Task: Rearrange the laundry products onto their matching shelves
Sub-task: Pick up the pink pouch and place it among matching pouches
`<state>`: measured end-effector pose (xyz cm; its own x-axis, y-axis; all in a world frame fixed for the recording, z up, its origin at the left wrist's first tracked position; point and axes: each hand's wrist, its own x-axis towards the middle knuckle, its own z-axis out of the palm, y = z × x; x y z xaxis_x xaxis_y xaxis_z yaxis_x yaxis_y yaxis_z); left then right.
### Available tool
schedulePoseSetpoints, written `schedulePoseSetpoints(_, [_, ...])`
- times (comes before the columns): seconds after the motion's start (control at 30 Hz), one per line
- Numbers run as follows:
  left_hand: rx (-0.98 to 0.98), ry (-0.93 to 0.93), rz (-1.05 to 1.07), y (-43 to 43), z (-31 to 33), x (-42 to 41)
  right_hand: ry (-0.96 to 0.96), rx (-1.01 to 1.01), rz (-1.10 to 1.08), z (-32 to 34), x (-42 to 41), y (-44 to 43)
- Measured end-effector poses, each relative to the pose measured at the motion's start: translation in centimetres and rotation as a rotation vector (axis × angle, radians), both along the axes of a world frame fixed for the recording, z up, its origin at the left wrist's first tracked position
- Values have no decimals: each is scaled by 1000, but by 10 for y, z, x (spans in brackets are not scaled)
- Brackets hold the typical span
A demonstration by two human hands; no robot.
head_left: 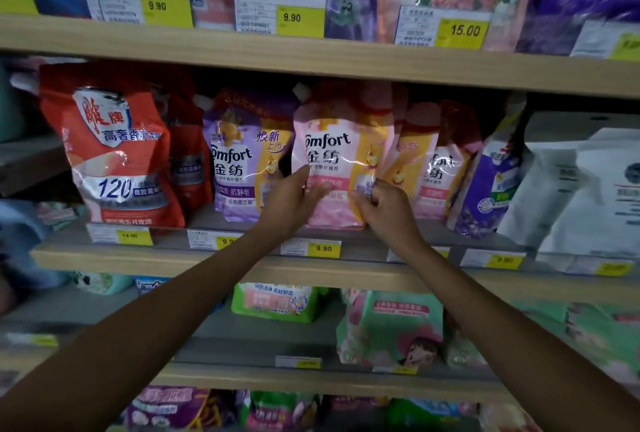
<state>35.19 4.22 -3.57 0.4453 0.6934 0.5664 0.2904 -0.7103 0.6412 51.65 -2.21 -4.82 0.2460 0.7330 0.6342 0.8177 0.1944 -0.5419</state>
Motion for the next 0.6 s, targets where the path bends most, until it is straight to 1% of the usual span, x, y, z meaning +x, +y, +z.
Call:
schedulePoseSetpoints(0.13, [-173,116,26,9,-19,2,-36,-283,-59,-14,10,2])
schedulePoseSetpoints(0.23, [-256,131,-8,14,-18,0,69,-385,-10,-14,17,1])
schedulePoseSetpoints(0.37, [-227,178,-2,16,-20,-2,9,-398,-43,-20,17,0])
schedulePoseSetpoints(0.53, [-115,330,-20,17,-29,-6,-71,-485,-107,-18,10,-11])
schedulePoseSetpoints(0.6, [-123,314,-11,36,-48,-5,-79,-508,-152,-17,3,-18])
